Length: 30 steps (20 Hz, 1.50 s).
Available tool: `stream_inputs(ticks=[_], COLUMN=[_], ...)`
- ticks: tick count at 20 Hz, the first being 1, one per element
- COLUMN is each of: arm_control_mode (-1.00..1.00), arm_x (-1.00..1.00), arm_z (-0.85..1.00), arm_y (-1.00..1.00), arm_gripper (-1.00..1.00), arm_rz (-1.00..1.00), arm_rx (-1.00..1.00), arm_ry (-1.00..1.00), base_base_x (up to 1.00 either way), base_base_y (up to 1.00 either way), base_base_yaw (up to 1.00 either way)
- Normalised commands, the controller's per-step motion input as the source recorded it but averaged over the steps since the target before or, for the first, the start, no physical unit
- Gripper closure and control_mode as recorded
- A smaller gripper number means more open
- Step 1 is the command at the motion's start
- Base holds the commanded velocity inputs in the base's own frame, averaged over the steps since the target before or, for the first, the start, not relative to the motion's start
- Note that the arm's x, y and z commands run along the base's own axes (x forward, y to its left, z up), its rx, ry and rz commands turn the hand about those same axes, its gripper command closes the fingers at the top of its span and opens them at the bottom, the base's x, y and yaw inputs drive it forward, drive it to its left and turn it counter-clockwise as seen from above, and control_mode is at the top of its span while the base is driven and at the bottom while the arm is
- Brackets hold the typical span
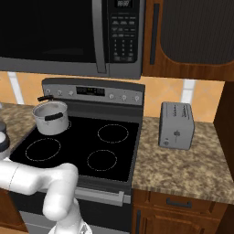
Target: Pick the kettle from the counter and place it on a stove burner. Then turn the burner on.
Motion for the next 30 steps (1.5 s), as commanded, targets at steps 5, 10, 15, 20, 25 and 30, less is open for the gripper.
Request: stream_inputs(ticks=[5,10,15,20,25,30], arm_control_mode=[-1.0,-1.0,-1.0,-1.0,-1.0,-1.0], arm_x=[-0.62,-1.0,-0.97,-0.44,-0.1,-0.01], arm_z=[0.0,0.02,0.2,0.52,0.7,0.83], arm_y=[-0.33,-0.78,-1.0,-1.0,-1.0,-1.0], arm_gripper=[1.0,1.0,1.0,1.0,1.0,1.0], arm_rz=[0.0,0.0,-0.06,-0.13,-0.12,-0.13], arm_rx=[0.0,0.0,0.0,0.02,0.09,0.16], arm_ry=[-0.24,-0.54,-0.59,-0.45,-0.22,-0.02], base_base_x=[0.0,0.0,0.0,0.0,0.0,0.0], base_base_y=[0.0,0.0,0.0,0.0,0.0,0.0], base_base_yaw=[0.0,0.0,0.0,0.0,0.0,0.0])
